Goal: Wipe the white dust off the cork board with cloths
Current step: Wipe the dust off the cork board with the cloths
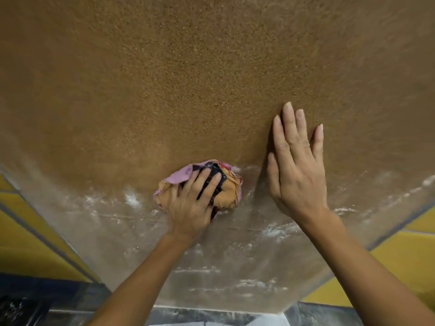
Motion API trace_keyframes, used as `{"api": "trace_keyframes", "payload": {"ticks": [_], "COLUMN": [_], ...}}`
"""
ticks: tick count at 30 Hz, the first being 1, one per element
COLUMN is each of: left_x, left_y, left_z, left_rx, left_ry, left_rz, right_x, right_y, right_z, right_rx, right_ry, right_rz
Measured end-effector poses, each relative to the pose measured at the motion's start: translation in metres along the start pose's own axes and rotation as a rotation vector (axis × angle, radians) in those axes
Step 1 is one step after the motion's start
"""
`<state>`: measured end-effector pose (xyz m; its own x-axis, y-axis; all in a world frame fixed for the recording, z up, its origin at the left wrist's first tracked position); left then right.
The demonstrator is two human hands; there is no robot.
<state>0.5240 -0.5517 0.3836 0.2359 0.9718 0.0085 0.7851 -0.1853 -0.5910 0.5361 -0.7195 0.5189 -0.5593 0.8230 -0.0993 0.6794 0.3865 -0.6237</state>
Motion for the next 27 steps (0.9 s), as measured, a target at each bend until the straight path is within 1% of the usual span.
{"api": "trace_keyframes", "payload": {"ticks": [2, 5, 6, 7, 9, 12, 14, 17, 20, 22, 23, 24, 27], "left_x": [0.002, 0.013, 0.012, 0.008, -0.01, -0.04, -0.047, -0.051, -0.051, -0.053, -0.056, -0.062, -0.083], "left_y": [-0.019, -0.057, -0.06, -0.057, -0.034, 0.015, 0.023, 0.0, -0.025, -0.025, -0.018, -0.007, 0.024], "left_z": [-0.014, -0.047, -0.054, -0.055, -0.042, 0.009, 0.023, -0.007, -0.061, -0.074, -0.069, -0.059, -0.023], "left_rx": [-0.051, -0.249, -0.279, -0.276, -0.194, 0.047, 0.124, 0.088, -0.045, -0.106, -0.101, -0.062, 0.097], "left_ry": [-0.038, -0.191, -0.216, -0.215, -0.141, 0.017, 0.05, -0.009, -0.123, -0.19, -0.202, -0.194, -0.069], "left_rz": [0.037, 0.049, 0.045, 0.041, 0.036, 0.0, -0.004, 0.043, 0.107, 0.098, 0.101, 0.108, 0.065], "right_x": [-0.003, -0.004, -0.004, -0.004, -0.005, -0.004, -0.005, -0.006, -0.011, -0.017, -0.022, -0.028, -0.042], "right_y": [0.001, 0.0, -0.001, 0.0, 0.001, 0.004, 0.001, -0.006, -0.012, -0.016, -0.018, -0.02, -0.023], "right_z": [0.002, 0.002, 0.002, 0.002, 0.002, 0.003, 0.006, 0.007, 0.009, 0.01, 0.011, 0.013, 0.022], "right_rx": [0.026, 0.022, 0.016, 0.011, -0.001, 0.031, 0.041, 0.047, 0.029, 0.02, 0.013, 0.005, 0.003], "right_ry": [-0.046, -0.074, -0.075, -0.074, -0.065, -0.068, -0.077, -0.113, -0.12, -0.102, -0.087, -0.069, -0.04], "right_rz": [0.0, -0.001, -0.01, -0.024, -0.049, -0.066, -0.067, -0.079, -0.112, -0.134, -0.145, -0.152, -0.126]}}
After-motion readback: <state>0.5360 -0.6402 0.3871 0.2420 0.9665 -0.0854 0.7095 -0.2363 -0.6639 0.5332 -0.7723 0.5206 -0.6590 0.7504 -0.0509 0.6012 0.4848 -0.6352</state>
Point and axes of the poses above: each hand's wrist, its own z-axis away from the middle knuckle, its own y-axis out of the palm, x = y × z, the point moved 10 cm from there along -z, towards the middle knuckle, and after that the axes turned 6 degrees about x, right-handed, at the moved point
